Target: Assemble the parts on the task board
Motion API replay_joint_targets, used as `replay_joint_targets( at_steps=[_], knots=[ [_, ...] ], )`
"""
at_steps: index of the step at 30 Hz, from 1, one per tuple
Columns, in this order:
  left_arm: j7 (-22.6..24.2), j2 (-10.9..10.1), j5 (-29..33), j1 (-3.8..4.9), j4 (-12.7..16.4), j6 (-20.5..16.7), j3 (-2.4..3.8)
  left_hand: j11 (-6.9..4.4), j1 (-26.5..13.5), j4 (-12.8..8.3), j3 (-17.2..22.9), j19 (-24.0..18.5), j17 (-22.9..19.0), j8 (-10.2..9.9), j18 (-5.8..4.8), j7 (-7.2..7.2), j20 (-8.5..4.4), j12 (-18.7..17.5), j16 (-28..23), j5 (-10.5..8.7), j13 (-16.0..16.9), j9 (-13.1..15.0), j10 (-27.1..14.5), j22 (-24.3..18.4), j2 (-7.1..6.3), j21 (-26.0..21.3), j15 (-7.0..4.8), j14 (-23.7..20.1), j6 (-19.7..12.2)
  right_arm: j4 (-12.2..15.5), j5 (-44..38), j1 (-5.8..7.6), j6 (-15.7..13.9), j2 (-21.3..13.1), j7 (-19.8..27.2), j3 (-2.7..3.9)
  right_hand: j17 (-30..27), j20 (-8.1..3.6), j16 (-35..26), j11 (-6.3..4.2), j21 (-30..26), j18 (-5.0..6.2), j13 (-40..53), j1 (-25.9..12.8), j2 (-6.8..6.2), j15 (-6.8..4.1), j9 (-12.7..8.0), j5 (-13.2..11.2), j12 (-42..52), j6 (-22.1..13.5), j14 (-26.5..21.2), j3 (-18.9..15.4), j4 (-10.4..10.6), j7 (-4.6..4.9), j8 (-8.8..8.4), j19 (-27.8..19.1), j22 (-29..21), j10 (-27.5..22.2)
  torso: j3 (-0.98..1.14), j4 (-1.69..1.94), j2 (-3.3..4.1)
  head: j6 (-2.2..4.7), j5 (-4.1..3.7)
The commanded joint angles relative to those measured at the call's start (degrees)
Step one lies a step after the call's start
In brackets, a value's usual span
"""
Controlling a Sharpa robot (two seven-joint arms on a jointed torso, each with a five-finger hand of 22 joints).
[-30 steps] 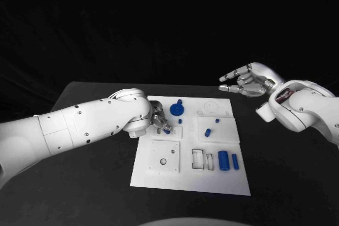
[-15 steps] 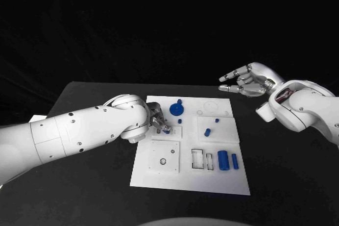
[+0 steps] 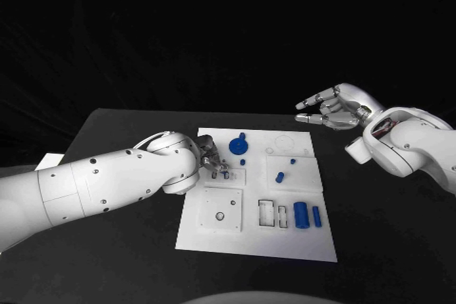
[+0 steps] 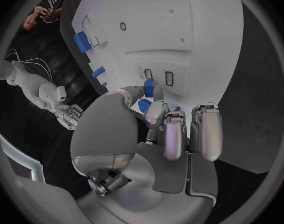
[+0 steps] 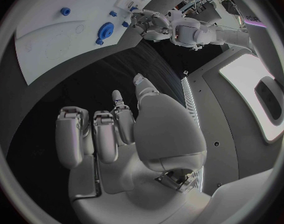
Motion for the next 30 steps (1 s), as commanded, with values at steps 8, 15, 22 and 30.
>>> replay_joint_targets(
  at_steps=[8,15,22,30],
  knots=[
    [-1.75,0.48,-2.54,-0.88,-0.4,-2.1,0.01,-0.08,-0.49,-10.85,11.24,3.82,15.07,0.21,-0.95,-0.4,-0.33,0.28,0.17,0.24,0.09,0.09,0.47,6.77,0.12,0.23,-0.23,6.04,0.39,-0.01,-0.03,-0.06,0.99,-0.04,0.47,-0.02,11.43,0.36,-0.37,-0.03,-0.31,0.11,6.47,0.06,0.34,0.19,0.07,0.31,-0.25,-0.22,5.01,-0.2,-0.21,-0.13,0.14,0.05,-0.08,-0.51,-0.03,-0.13,0.05,-0.19,-0.12],
    [-2.0,0.55,-2.19,-1.01,-0.36,-0.43,0.01,-0.1,-0.63,-10.93,11.49,3.8,15.07,0.22,-0.93,-0.41,-0.36,0.22,0.17,0.24,0.03,0.1,0.48,6.66,0.08,0.16,-0.25,6.04,0.44,-0.03,-0.03,-0.08,1.09,-0.07,0.45,-0.02,11.43,0.36,-0.37,-0.03,-0.31,0.11,6.47,0.06,0.34,0.19,0.07,0.31,-0.25,-0.22,5.01,-0.2,-0.21,-0.13,0.14,0.05,-0.08,-0.51,-0.01,0.0,-0.03,-0.4,-0.22],
    [-2.13,0.48,-1.45,-1.06,-0.08,0.87,0.01,-0.1,-0.63,-10.93,11.49,3.8,15.07,0.22,-0.93,-0.41,-0.36,0.22,0.17,0.24,0.03,0.1,0.48,6.66,0.08,0.16,-0.25,6.04,0.44,-0.06,-0.02,-0.09,1.22,-0.04,0.45,-0.03,11.43,0.36,-0.37,-0.03,-0.31,0.11,6.47,0.06,0.34,0.19,0.07,0.31,-0.25,-0.22,5.01,-0.2,-0.21,-0.13,0.14,0.05,-0.08,-0.51,0.0,-0.08,-0.02,-0.42,-0.23],
    [-1.85,0.5,-0.59,-1.09,0.23,1.09,0.01,-0.1,-0.63,-10.93,11.49,3.8,15.07,0.22,-0.93,-0.41,-0.36,0.22,0.17,0.24,0.03,0.1,0.48,6.66,0.08,0.16,-0.25,6.04,0.44,-0.09,-0.01,-0.1,1.38,0.03,0.46,-0.04,11.43,0.36,-0.37,-0.03,-0.31,0.11,6.47,0.06,0.34,0.19,0.07,0.31,-0.25,-0.22,5.01,-0.2,-0.21,-0.13,0.14,0.05,-0.08,-0.51,0.0,-0.06,0.03,-0.44,-0.45]
  ],
)
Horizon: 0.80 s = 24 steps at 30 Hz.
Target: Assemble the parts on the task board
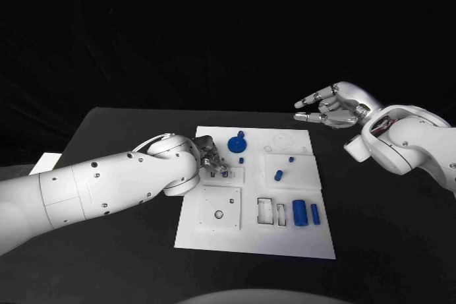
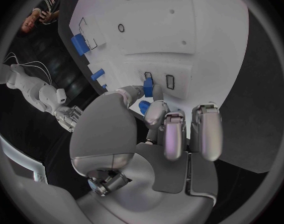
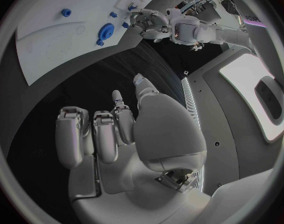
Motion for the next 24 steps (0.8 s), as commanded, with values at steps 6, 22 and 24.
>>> replay_joint_targets(
  at_steps=[6,22,24],
  knots=[
    [-1.86,0.17,1.22,-0.18,0.1,1.84,-0.09,0.05,-0.05,-10.26,10.57,3.77,15.08,0.23,-0.9,-0.34,-0.37,0.19,0.17,0.18,0.02,0.08,0.33,6.58,0.71,0.1,-0.26,6.04,-0.04,0.02,-0.02,-0.05,1.05,0.09,0.46,-0.01,11.45,0.36,-0.37,-0.03,-0.31,0.11,6.49,0.06,0.34,0.19,0.09,0.31,-0.25,-0.22,5.01,-0.2,-0.21,-0.13,0.14,0.04,-0.08,-0.51,0.0,0.02,0.02,-0.04,-0.09],
    [-2.55,-0.02,1.8,-0.19,0.3,5.17,-0.09,0.05,-0.14,-10.3,10.68,3.76,15.08,0.21,-0.89,-0.34,-0.38,0.18,0.17,0.16,0.02,0.09,0.34,6.54,0.67,0.08,-0.26,6.04,-0.03,-0.07,0.03,-0.06,1.42,0.16,0.47,-0.01,11.44,0.36,-0.38,-0.03,-0.32,0.11,6.49,-0.05,0.4,0.18,0.09,0.33,-0.23,-0.21,5.01,-0.28,-0.17,-0.13,0.14,0.05,-0.08,-0.5,-0.05,0.03,-0.04,-0.19,-0.03],
    [-2.58,-0.07,1.89,-0.19,0.4,5.41,-0.09,0.05,-0.14,-10.3,10.68,3.76,15.08,0.21,-0.89,-0.34,-0.38,0.18,0.17,0.16,0.02,0.09,0.34,6.54,0.67,0.08,-0.26,6.04,-0.03,-0.08,0.03,-0.06,1.47,0.19,0.47,-0.01,11.44,0.36,-0.38,-0.03,-0.32,0.11,6.49,-0.05,0.4,0.18,0.09,0.33,-0.23,-0.21,5.01,-0.28,-0.17,-0.13,0.14,0.05,-0.08,-0.5,-0.06,0.07,-0.02,-0.22,-0.02]
  ],
)
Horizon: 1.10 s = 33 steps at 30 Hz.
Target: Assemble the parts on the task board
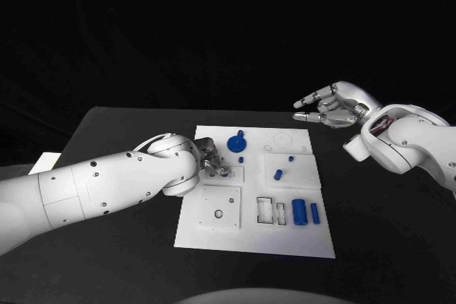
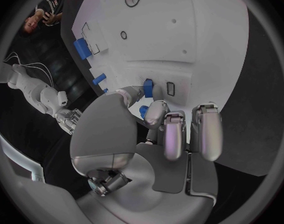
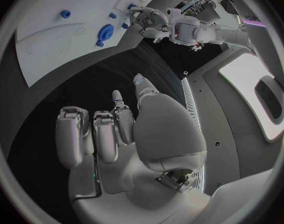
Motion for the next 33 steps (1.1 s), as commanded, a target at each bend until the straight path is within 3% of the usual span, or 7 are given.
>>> replay_joint_targets(
  at_steps=[1,20,33],
  knots=[
    [-2.67,-0.05,0.85,-0.15,0.31,2.99,-0.11,0.04,-0.07,-10.31,10.69,3.76,15.09,0.19,-0.89,-0.45,-0.38,0.21,0.17,0.21,0.07,0.09,0.36,6.56,0.25,0.09,-0.26,6.04,-0.11,-0.03,-0.03,-0.05,1.03,0.09,0.45,0.0,11.45,0.36,-0.38,-0.03,-0.32,0.11,6.5,-0.05,0.4,0.19,0.05,0.33,-0.23,-0.21,5.01,-0.28,-0.17,-0.13,0.14,0.04,-0.08,-0.5,-0.02,0.05,-0.02,-0.02,0.07],
    [-3.18,0.42,2.62,-0.14,-0.53,3.85,-0.03,0.03,-0.7,-10.31,10.96,3.63,15.09,0.19,-0.81,-0.49,-0.4,0.23,0.17,0.12,0.12,0.12,0.48,6.16,0.1,-0.17,-0.28,6.04,0.04,-0.2,-0.01,-0.06,1.1,0.16,0.42,0.0,11.45,0.36,-0.38,-0.03,-0.32,0.11,6.5,-0.05,0.4,0.19,0.05,0.33,-0.23,-0.21,5.01,-0.28,-0.17,-0.13,0.14,0.04,-0.08,-0.5,0.11,-0.04,-0.01,-0.09,0.15],
    [-4.34,1.77,6.0,-0.02,-2.77,7.64,0.05,-0.49,-5.53,-7.68,8.04,3.59,15.09,0.01,-0.79,-1.35,-0.65,0.36,0.17,-0.29,0.34,0.09,0.89,6.18,0.95,-0.27,-0.62,6.04,1.02,-0.23,0.0,-0.06,1.23,0.32,0.33,-0.01,11.31,0.36,-0.45,-0.03,-0.4,0.14,6.41,-0.13,0.44,0.18,0.05,0.34,-0.35,-0.21,4.98,-0.35,-0.15,-0.14,0.14,-0.01,-0.23,-0.56,0.14,-0.07,0.03,-0.18,0.12]
  ],
)
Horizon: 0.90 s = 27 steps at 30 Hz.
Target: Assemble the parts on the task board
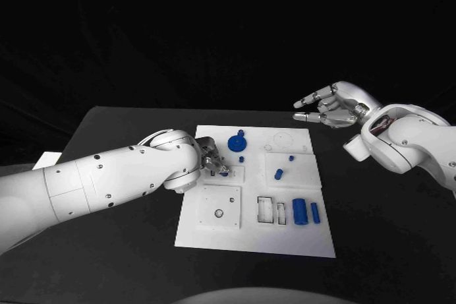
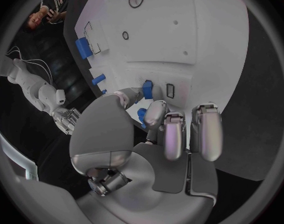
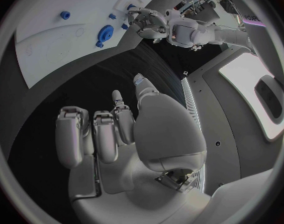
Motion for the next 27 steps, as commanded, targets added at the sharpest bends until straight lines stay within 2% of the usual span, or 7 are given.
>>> replay_joint_targets(
  at_steps=[1,12,27],
  knots=[
    [-4.3,0.55,2.68,-0.47,-0.29,4.49,-0.38,-0.05,-0.76,-4.62,4.01,3.42,15.06,-0.26,-0.82,-1.3,-0.47,0.47,0.17,-0.31,0.31,-0.2,0.45,6.31,0.04,0.02,-0.52,5.91,1.22,0.01,-0.06,-0.05,0.85,0.09,0.35,0.0,11.28,0.36,-0.2,-0.03,-0.18,0.14,6.42,-0.13,0.44,0.18,0.07,0.34,-0.35,-0.21,4.98,-0.19,0.0,-0.14,0.14,-0.01,-0.04,-0.56,0.01,0.01,0.01,-0.12,-0.08],
    [-4.79,1.16,2.9,-0.3,-1.32,5.42,-0.35,-0.37,-2.77,-3.52,1.53,3.69,15.06,-0.66,-1.0,-1.71,-0.72,1.1,0.17,-0.29,1.11,-0.52,0.89,7.23,0.03,0.56,-0.81,5.91,2.34,0.09,0.01,-0.04,0.95,0.09,0.38,0.0,11.28,0.36,-0.2,-0.03,-0.18,0.14,6.42,-0.13,0.44,0.18,0.07,0.34,-0.35,-0.21,4.98,-0.19,0.0,-0.14,0.14,-0.01,-0.04,-0.56,-0.06,0.06,-0.01,-0.3,-0.27],
    [-5.53,1.68,2.92,-0.15,-2.4,4.77,-0.32,-0.6,-7.26,0.97,-5.12,3.96,15.06,-1.17,-1.18,-2.01,-0.94,1.93,0.17,-0.3,2.15,-0.92,1.4,8.15,-0.08,1.06,-1.0,5.91,4.0,0.22,0.11,-0.04,0.9,0.08,0.42,0.0,11.21,0.36,-0.24,-0.03,-0.23,0.16,6.32,-0.16,0.44,0.18,0.07,0.35,-0.5,-0.23,4.96,-0.25,-0.01,-0.13,0.13,-0.05,-0.13,-0.64,-0.05,0.04,-0.03,-0.44,-0.43]
  ],
)
